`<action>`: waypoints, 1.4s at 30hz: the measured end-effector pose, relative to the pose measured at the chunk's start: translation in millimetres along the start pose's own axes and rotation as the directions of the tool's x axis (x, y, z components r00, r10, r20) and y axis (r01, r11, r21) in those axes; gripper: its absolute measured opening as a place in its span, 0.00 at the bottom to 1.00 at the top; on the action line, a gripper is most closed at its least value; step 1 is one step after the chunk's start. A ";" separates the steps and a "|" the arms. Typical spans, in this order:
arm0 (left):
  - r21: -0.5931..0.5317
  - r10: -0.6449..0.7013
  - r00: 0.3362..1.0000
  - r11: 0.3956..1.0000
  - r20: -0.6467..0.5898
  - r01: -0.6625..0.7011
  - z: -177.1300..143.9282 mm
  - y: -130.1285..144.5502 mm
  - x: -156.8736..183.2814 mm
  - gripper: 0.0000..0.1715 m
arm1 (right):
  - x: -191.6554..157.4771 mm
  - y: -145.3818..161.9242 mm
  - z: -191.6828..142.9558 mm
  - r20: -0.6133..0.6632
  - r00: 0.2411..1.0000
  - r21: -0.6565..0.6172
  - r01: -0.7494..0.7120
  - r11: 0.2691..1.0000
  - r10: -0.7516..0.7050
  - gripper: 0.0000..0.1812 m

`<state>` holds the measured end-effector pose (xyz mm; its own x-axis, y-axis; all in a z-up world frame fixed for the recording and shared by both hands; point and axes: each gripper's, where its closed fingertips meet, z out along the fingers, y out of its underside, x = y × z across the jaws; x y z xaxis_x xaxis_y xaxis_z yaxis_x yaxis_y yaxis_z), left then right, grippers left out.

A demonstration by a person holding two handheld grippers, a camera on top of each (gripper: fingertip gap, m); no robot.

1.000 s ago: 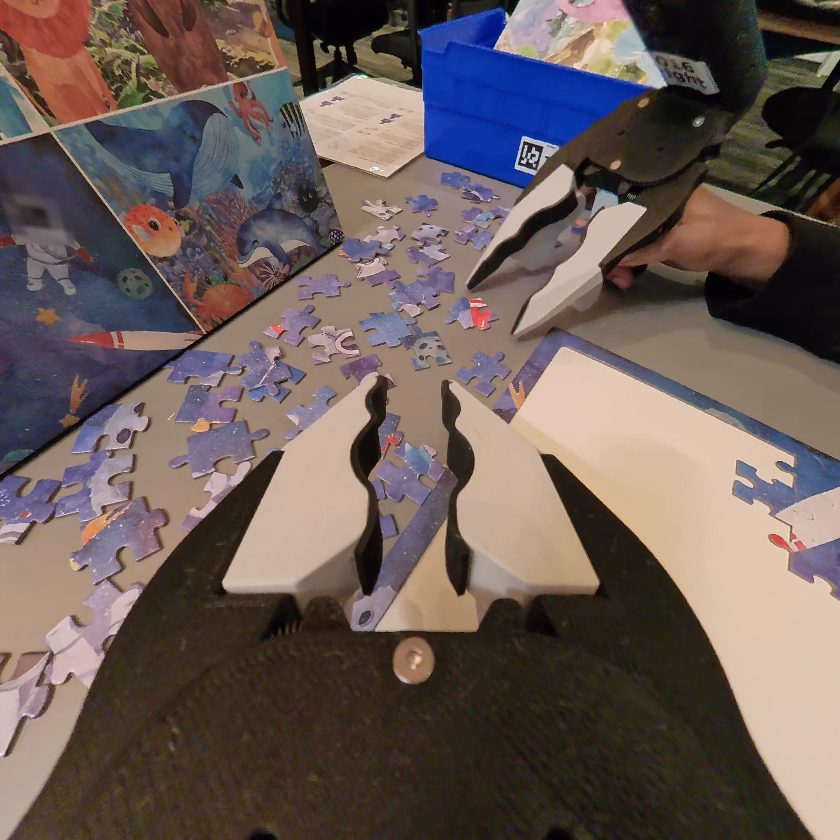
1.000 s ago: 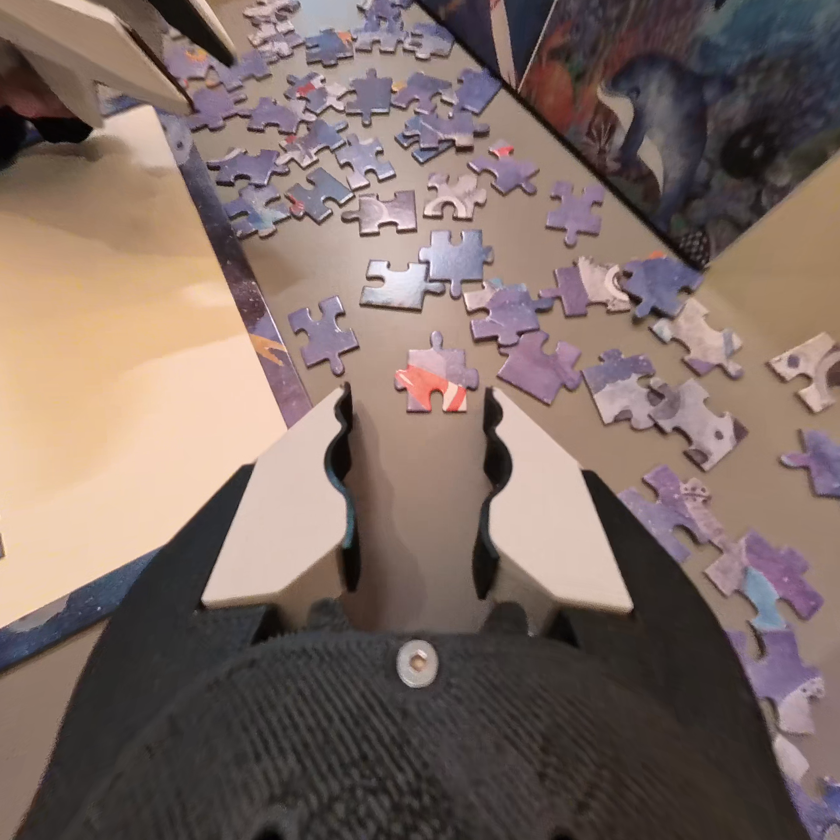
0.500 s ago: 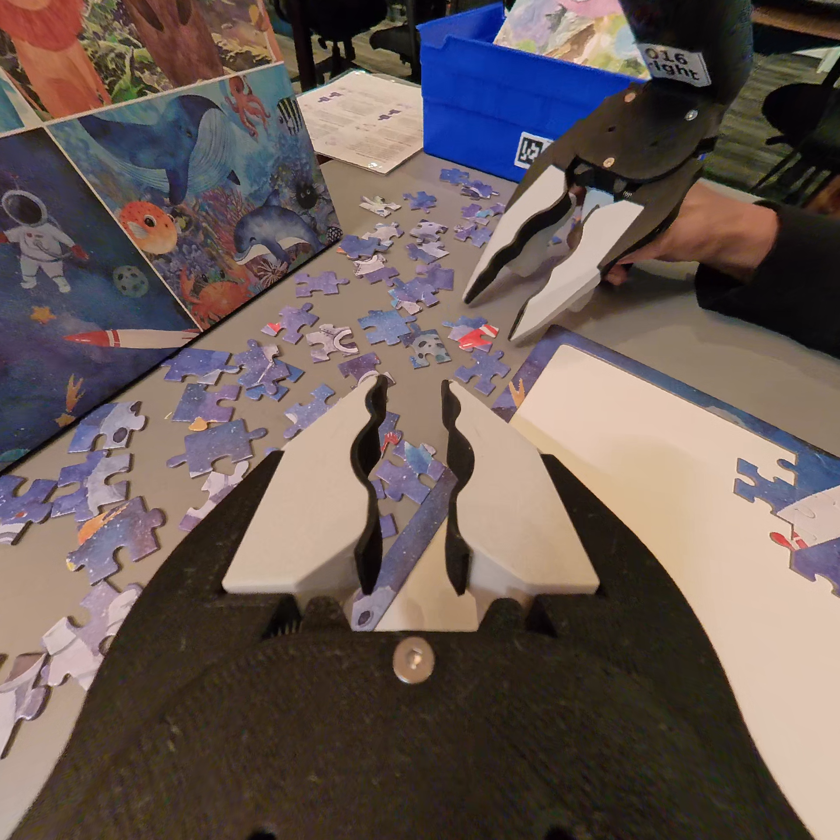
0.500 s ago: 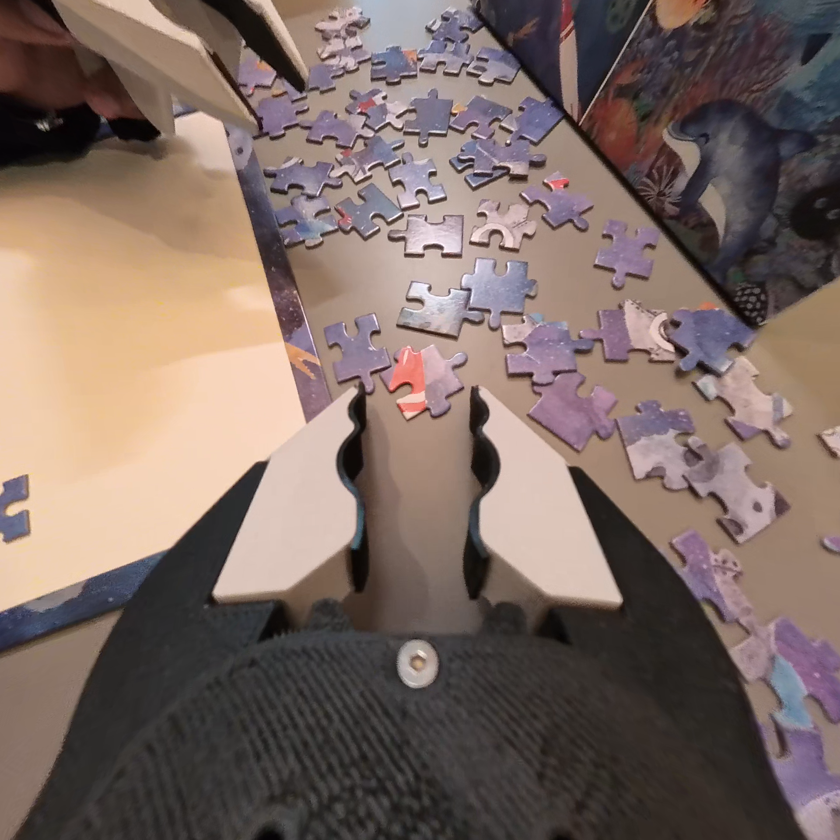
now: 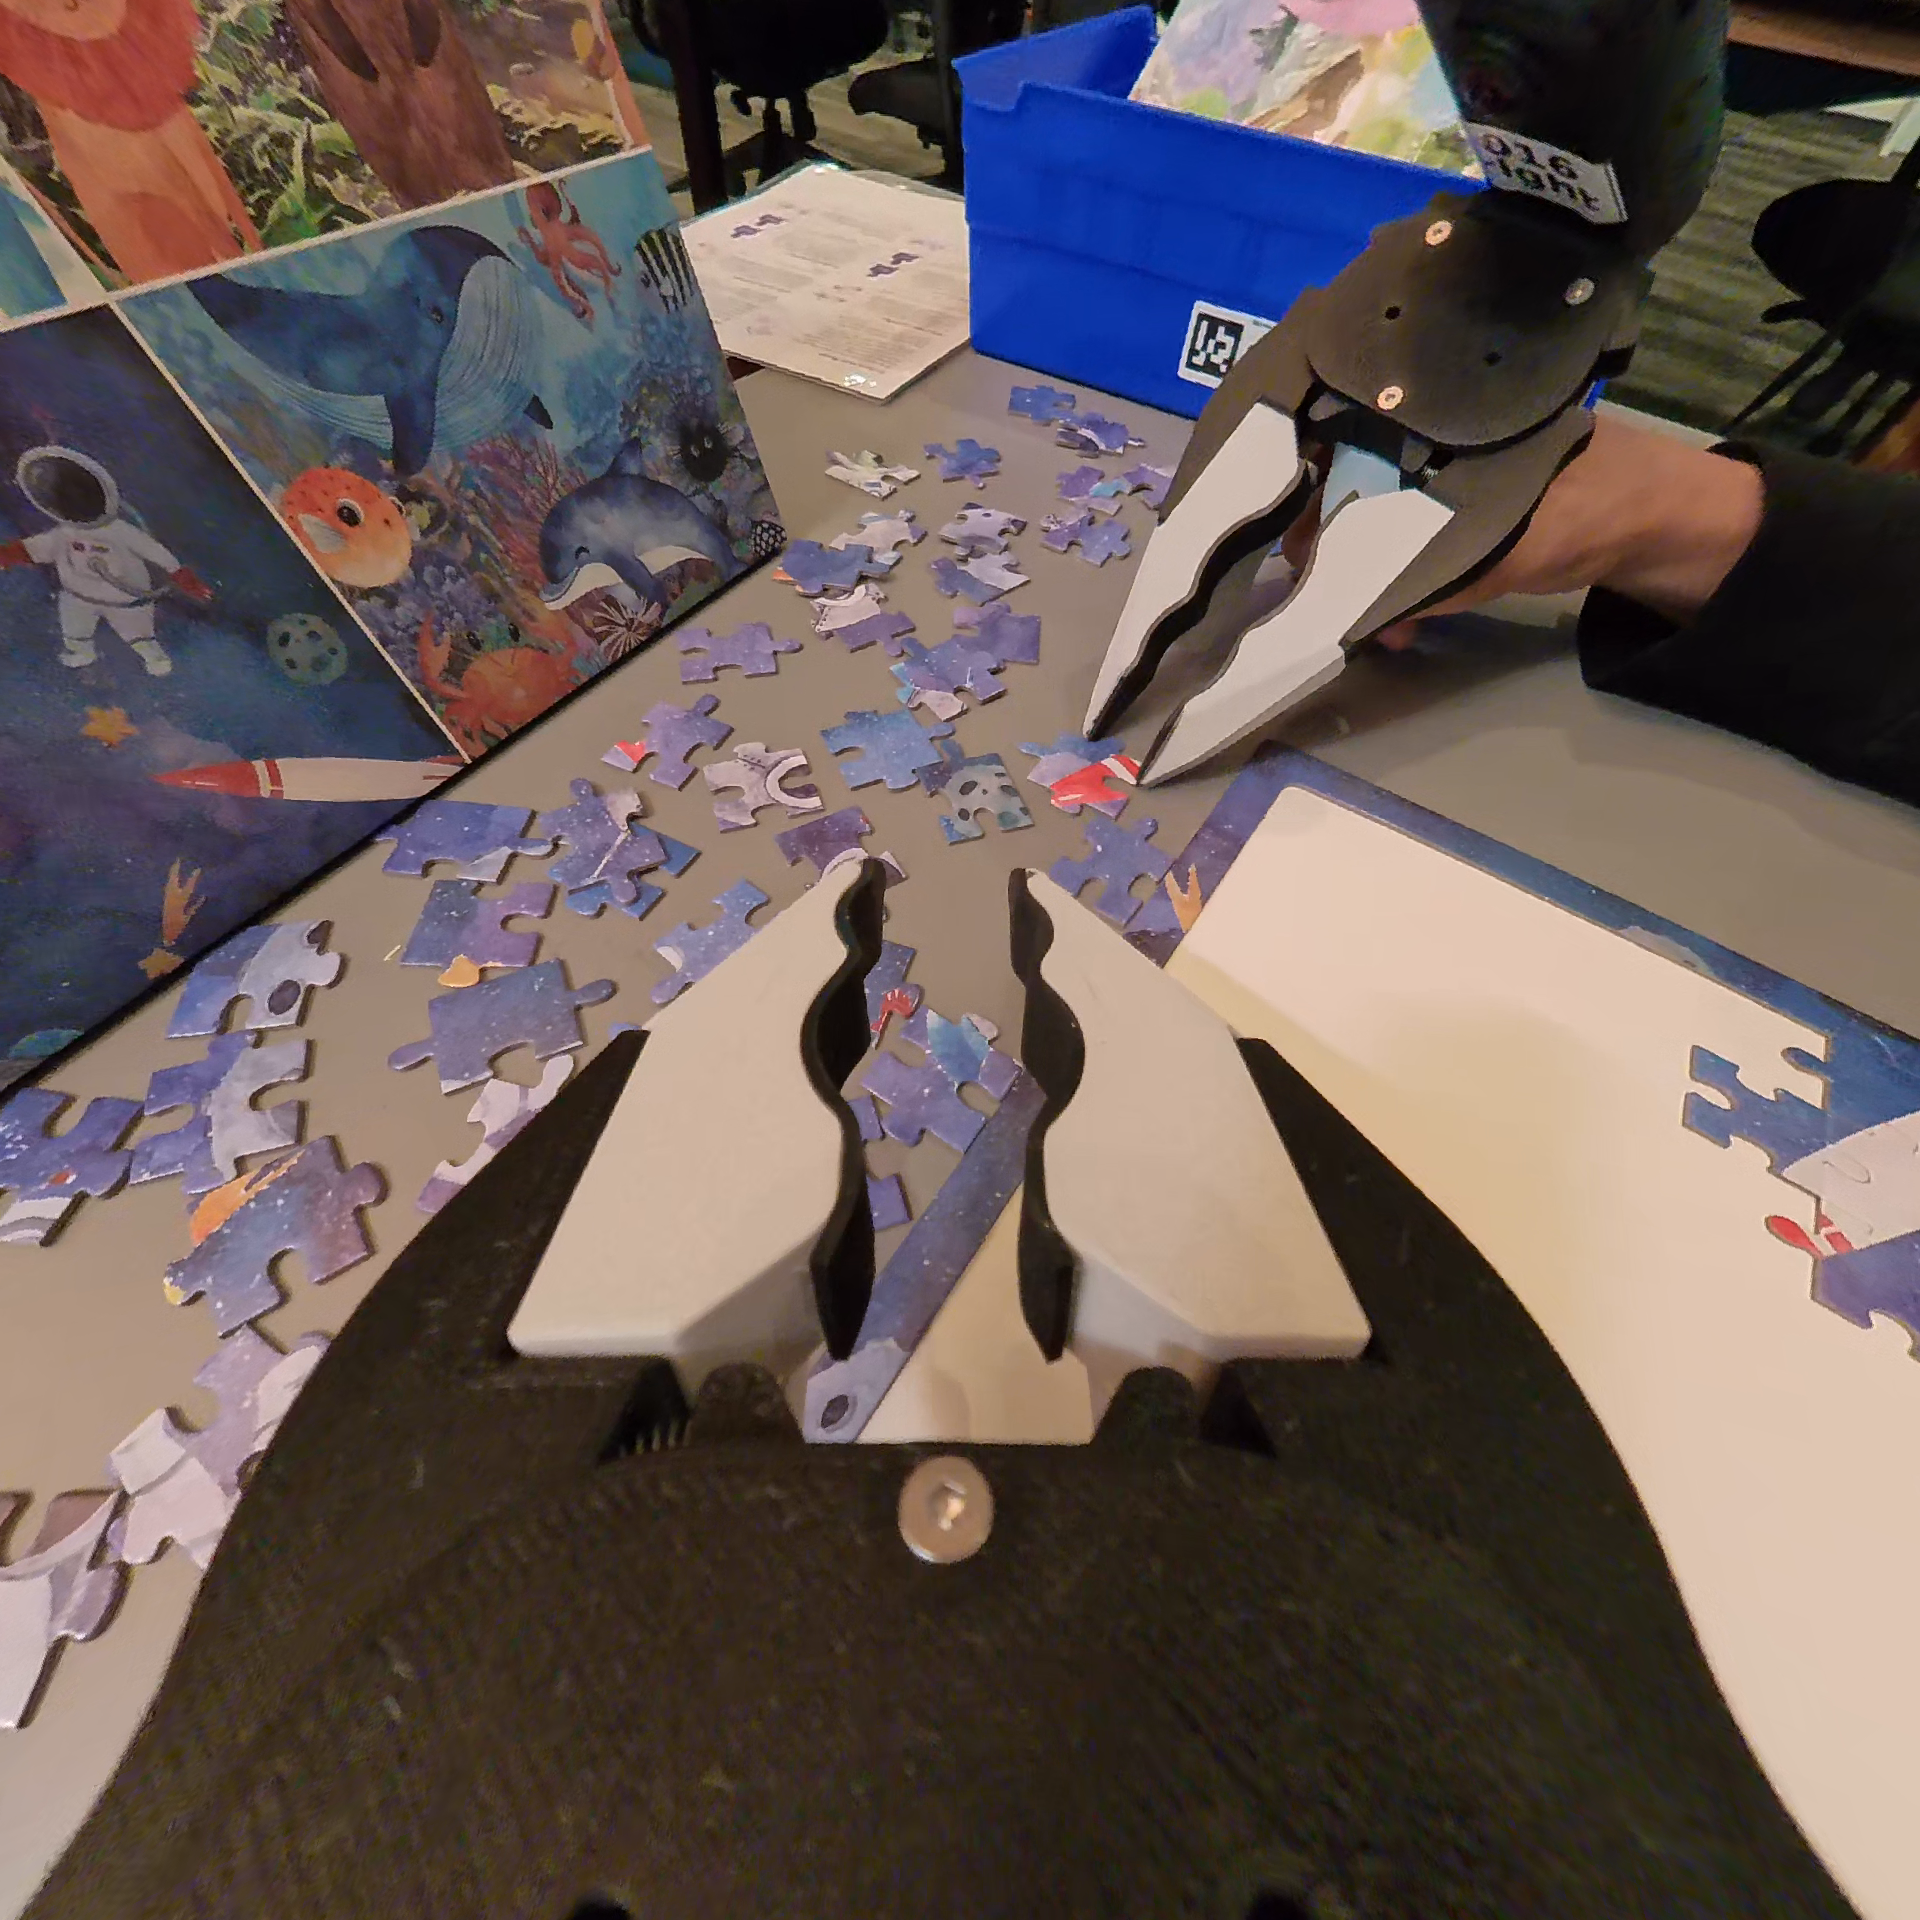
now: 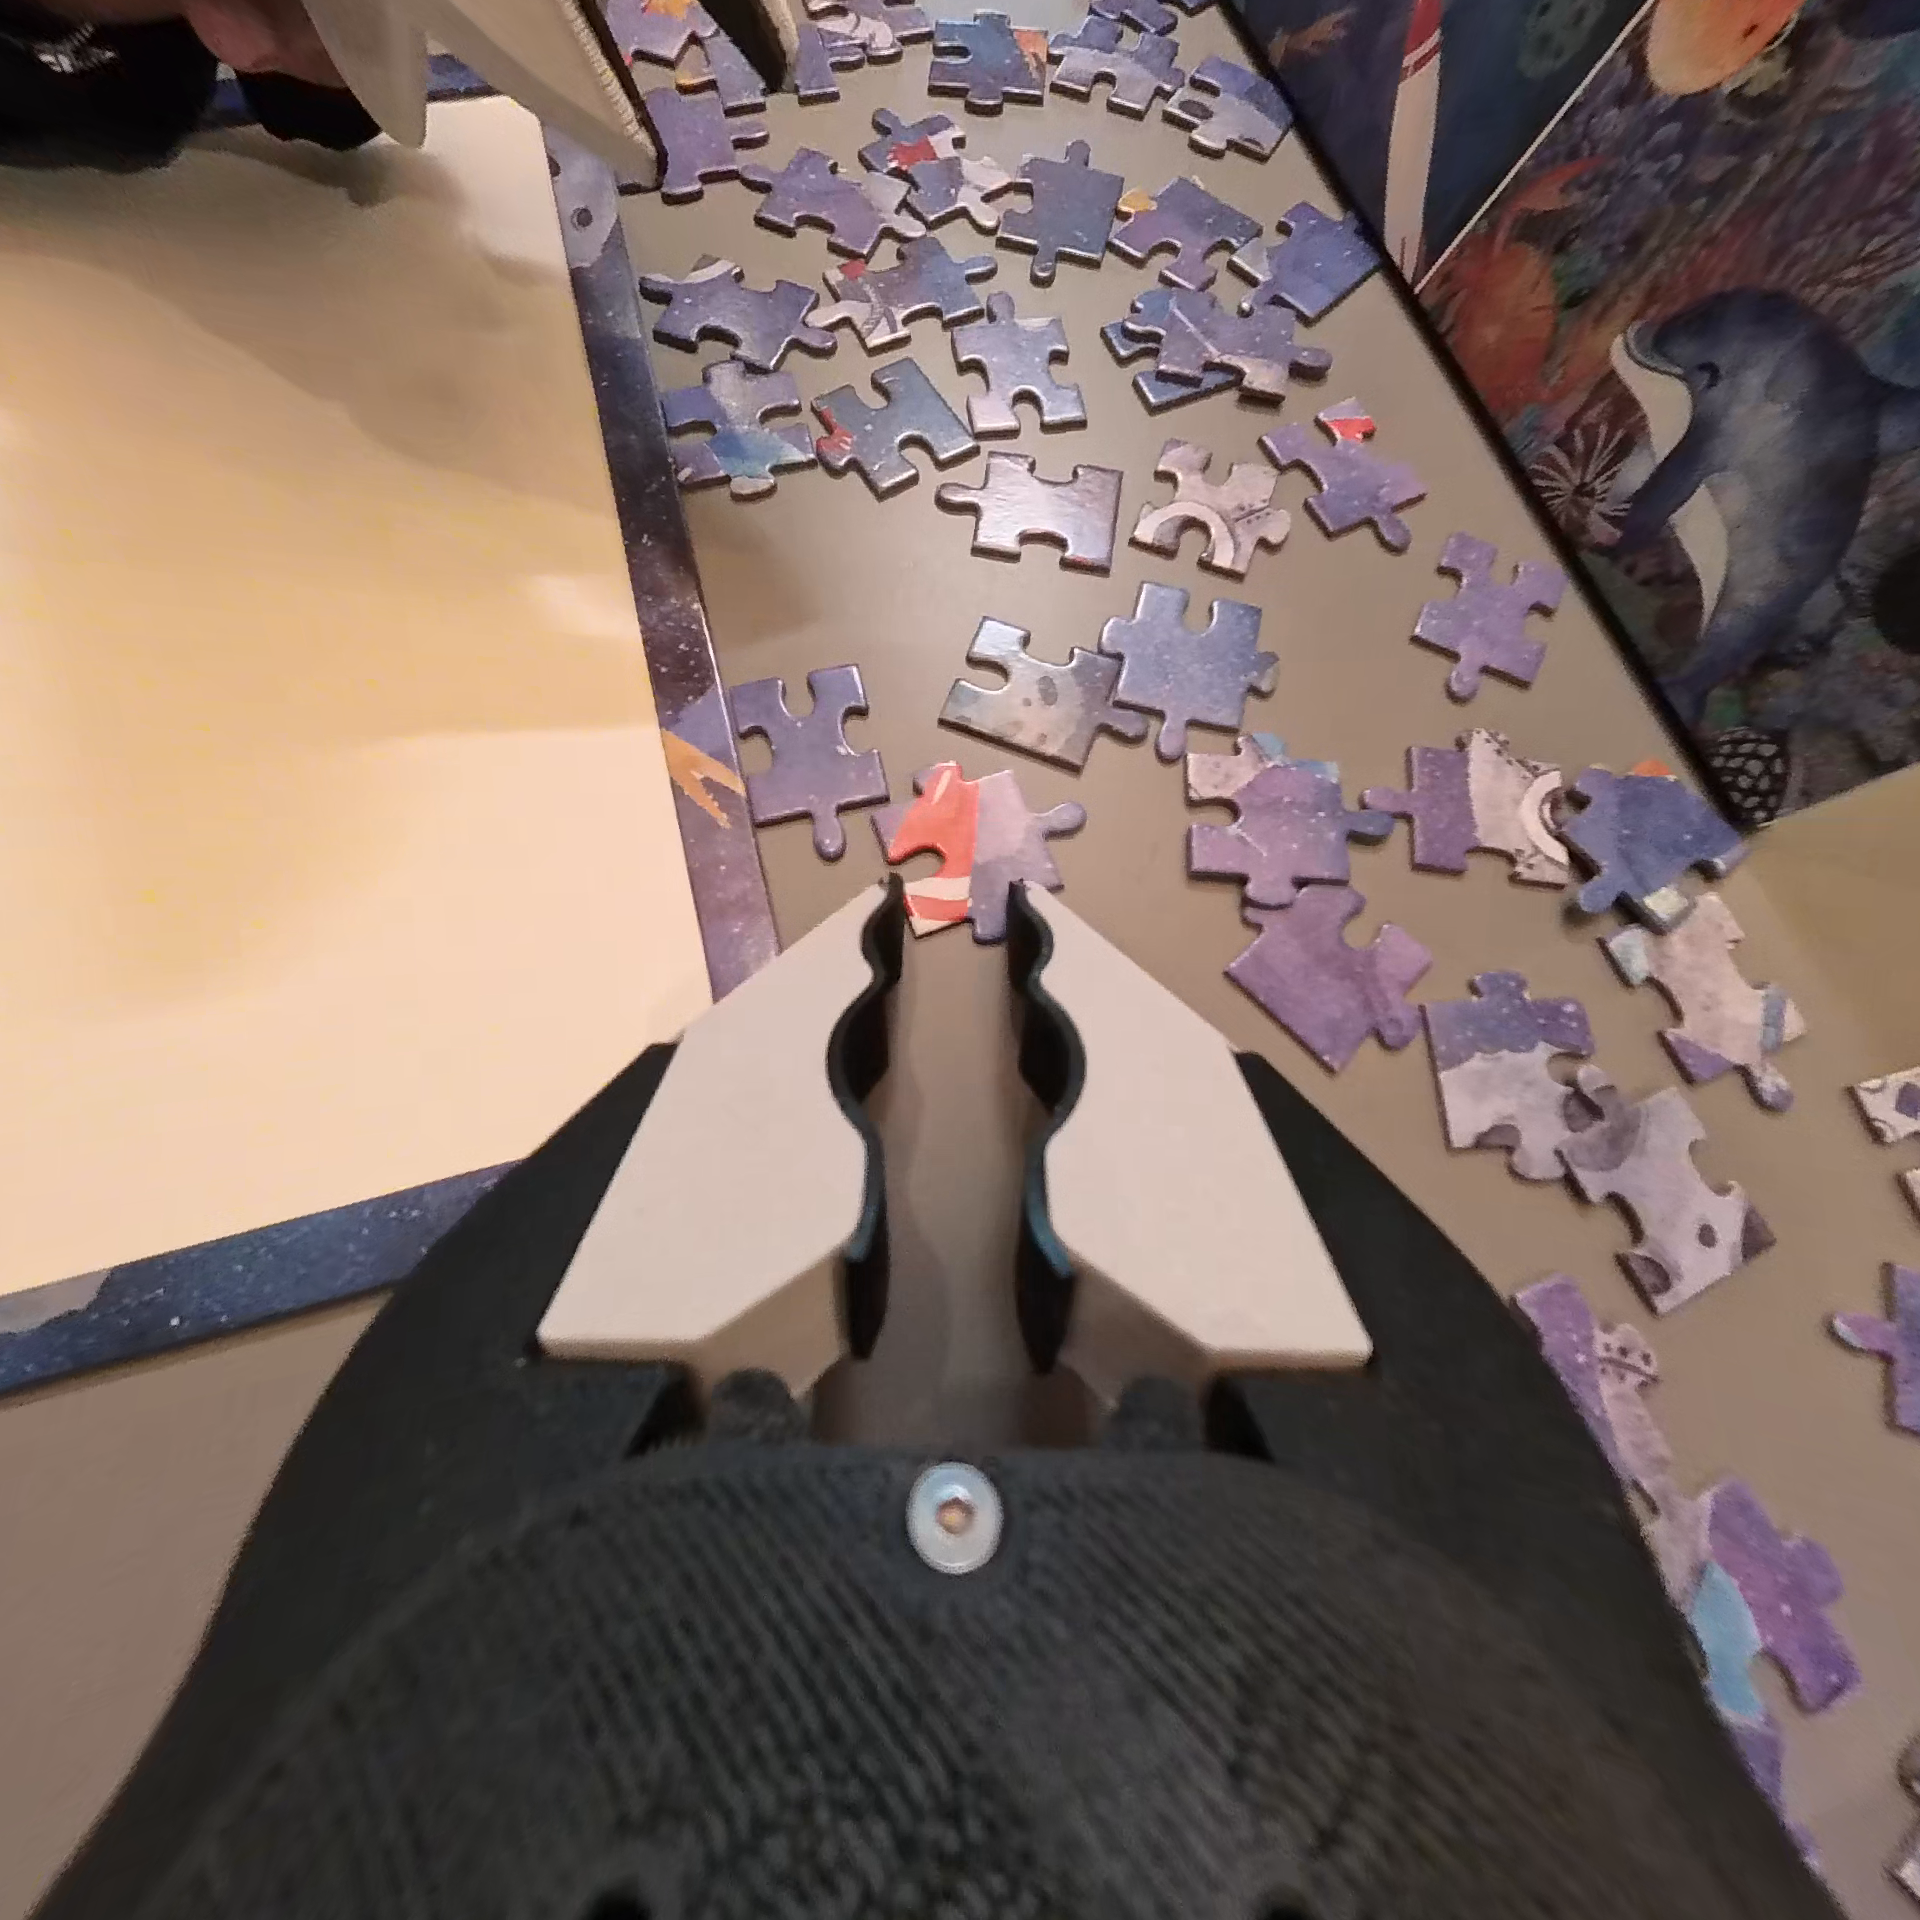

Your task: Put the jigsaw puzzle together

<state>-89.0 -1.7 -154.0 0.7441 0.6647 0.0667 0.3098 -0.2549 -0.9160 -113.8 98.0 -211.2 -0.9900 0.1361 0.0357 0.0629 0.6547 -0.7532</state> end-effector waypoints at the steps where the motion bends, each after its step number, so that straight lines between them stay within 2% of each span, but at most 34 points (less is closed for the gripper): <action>1: 0.000 0.000 1.000 1.000 0.000 0.000 -0.3 -0.2 -0.1 0.14 | 0.2 0.1 -0.2 -0.005 1.000 0.001 0.001 1.000 -0.001 0.10; 3: 0.007 0.001 1.000 1.000 0.000 -0.001 -1.6 -2.0 0.4 0.14 | -0.2 -2.0 -2.2 -0.008 1.000 0.018 0.005 1.000 -0.005 0.01; 13: 0.009 0.009 1.000 1.000 -0.013 -0.009 0.9 -2.3 6.2 0.14 | 11.4 -5.6 2.6 -0.061 0.997 0.018 -0.047 0.999 0.048 0.25; 17: 0.019 0.005 1.000 1.000 -0.003 -0.005 -0.4 -3.5 3.1 0.14 | 11.9 -3.5 6.2 -0.057 0.995 -0.004 -0.077 0.997 0.077 0.26; 19: 0.027 -0.005 1.000 1.000 -0.006 0.005 -1.1 -4.2 2.0 0.14 | 11.9 -2.7 5.8 -0.055 0.994 -0.005 -0.091 0.996 0.090 0.25; 22: 0.032 -0.022 1.000 0.999 -0.017 0.022 -1.0 -4.2 2.2 0.14 | 10.2 -1.9 4.4 -0.050 0.995 -0.004 -0.089 0.996 0.089 0.16; 30: 0.025 -0.004 1.000 1.000 -0.012 0.005 -0.3 -3.7 3.6 0.14 | 7.0 -1.9 2.8 -0.040 0.995 0.000 -0.089 0.996 0.088 0.13; 32: 0.024 -0.007 1.000 1.000 -0.014 0.007 -0.1 -3.3 3.5 0.14 | 4.7 -2.7 1.6 -0.028 0.996 0.007 -0.082 0.997 0.082 0.05; 42: 0.020 0.015 1.000 1.000 -0.006 -0.015 -0.1 -3.9 4.8 0.14 | -6.5 -2.3 -3.8 -0.021 0.998 -0.014 -0.063 0.998 0.063 0.09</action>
<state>-86.6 2.5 -150.1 0.7523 0.6565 0.0552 0.2868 -0.2510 -0.9245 -107.0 98.5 -207.2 -0.9812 0.1929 0.0019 0.1274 0.6552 -0.7446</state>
